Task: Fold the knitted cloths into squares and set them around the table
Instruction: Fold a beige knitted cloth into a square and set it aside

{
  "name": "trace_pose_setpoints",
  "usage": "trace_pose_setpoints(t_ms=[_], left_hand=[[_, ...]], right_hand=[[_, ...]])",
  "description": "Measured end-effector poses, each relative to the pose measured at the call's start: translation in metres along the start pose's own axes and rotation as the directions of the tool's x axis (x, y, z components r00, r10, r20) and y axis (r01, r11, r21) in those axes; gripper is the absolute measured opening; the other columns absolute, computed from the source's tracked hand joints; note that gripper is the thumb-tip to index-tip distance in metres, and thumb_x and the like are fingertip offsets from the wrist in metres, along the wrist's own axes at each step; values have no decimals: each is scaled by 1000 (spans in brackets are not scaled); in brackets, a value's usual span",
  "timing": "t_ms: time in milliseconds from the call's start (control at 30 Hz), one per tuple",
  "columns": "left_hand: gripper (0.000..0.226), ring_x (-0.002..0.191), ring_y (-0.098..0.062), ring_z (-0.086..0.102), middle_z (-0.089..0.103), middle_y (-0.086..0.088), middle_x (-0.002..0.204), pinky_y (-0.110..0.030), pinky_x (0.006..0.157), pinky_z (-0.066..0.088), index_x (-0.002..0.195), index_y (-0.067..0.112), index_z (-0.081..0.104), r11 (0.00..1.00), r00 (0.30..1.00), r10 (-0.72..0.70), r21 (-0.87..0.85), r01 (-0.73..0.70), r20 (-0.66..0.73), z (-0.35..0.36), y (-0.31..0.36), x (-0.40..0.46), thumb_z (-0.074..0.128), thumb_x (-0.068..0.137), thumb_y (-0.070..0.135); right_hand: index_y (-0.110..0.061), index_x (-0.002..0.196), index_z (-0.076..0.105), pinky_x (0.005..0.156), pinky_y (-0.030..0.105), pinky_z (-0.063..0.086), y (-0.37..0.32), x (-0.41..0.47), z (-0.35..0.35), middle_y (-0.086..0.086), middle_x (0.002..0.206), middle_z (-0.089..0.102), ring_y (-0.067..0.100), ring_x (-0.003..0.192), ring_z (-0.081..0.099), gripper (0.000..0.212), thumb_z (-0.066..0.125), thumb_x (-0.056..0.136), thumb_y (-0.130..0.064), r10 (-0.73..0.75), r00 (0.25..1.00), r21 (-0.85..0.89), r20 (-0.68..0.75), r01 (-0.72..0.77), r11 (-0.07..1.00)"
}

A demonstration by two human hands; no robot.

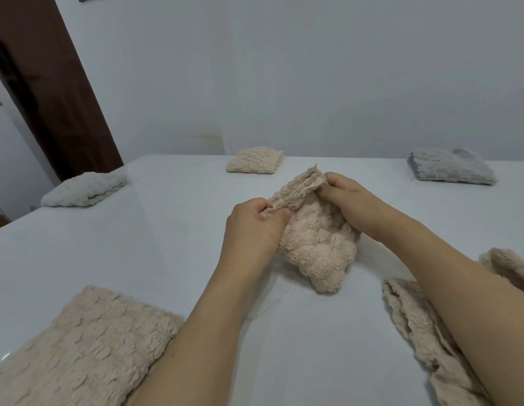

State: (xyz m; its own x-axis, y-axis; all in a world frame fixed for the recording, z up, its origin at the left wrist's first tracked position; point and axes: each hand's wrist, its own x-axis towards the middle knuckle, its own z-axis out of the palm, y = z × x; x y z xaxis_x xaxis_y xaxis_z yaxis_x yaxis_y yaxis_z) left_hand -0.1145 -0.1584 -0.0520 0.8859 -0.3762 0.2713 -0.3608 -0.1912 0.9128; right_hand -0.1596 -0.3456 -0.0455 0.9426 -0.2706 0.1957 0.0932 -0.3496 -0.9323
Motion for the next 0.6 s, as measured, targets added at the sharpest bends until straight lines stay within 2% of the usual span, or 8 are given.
trace_pose_setpoints(t_ms=[67,133,167,267,400,467,533,600], left_hand=[[18,66,-34,66,71,-15,74,-50,68,55,75,14,67,1000,1000,16,-4,-16,-18,1,-2,1,71,84,30],[20,74,-38,66,70,-15,76,-53,71,54,77,14,65,1000,999,31,0,-31,-30,1,-3,1,69,84,32],[20,76,-38,65,70,-15,77,-53,71,54,78,13,64,999,999,37,0,-37,-35,2,-3,1,69,86,32],[20,76,-35,67,71,-11,77,-53,73,55,78,15,64,1000,999,28,-3,-28,-33,2,-5,1,69,86,33],[22,74,-32,70,73,-7,73,-51,75,57,73,17,68,999,999,-30,-30,30,25,1,-4,1,74,77,38],[30,64,-26,65,68,-5,66,-44,67,54,67,11,65,995,997,-39,-85,44,68,-2,-1,1,78,79,34],[46,62,-19,53,56,-6,66,-34,64,43,69,-1,59,988,988,-42,-141,64,149,-6,5,-1,78,79,41],[58,66,-17,44,50,-4,72,-29,64,36,75,-9,57,989,969,-34,-134,68,243,-8,9,-3,75,77,47]], right_hand=[[-5,109,60,97,53,48,-4,-3,1,17,113,68,32,105,66,38,56,94,-40,0,1000,34,31,-1,999],[-1,112,56,96,56,47,-5,-4,3,22,115,64,36,106,64,58,60,84,-52,-5,998,10,64,5,1000],[-2,114,56,95,54,49,-5,-4,3,21,114,65,35,104,65,59,62,83,-51,-17,996,4,87,16,1000],[-9,117,57,93,47,53,-4,-4,4,13,112,69,26,102,68,42,63,89,-39,-46,992,11,120,45,999],[-16,110,58,89,45,55,-1,-1,5,13,107,68,25,98,68,19,54,97,-30,-90,994,-24,63,92,995],[-18,108,56,90,46,53,1,0,6,10,105,68,24,99,66,23,50,99,-38,-97,995,-107,15,98,989],[-14,106,54,88,42,52,2,1,7,5,102,66,19,95,64,36,43,98,-48,-148,985,-181,-93,130,975],[-8,100,50,76,37,50,3,-1,6,5,88,62,16,79,58,42,40,98,-50,-228,956,-224,-186,184,957]])
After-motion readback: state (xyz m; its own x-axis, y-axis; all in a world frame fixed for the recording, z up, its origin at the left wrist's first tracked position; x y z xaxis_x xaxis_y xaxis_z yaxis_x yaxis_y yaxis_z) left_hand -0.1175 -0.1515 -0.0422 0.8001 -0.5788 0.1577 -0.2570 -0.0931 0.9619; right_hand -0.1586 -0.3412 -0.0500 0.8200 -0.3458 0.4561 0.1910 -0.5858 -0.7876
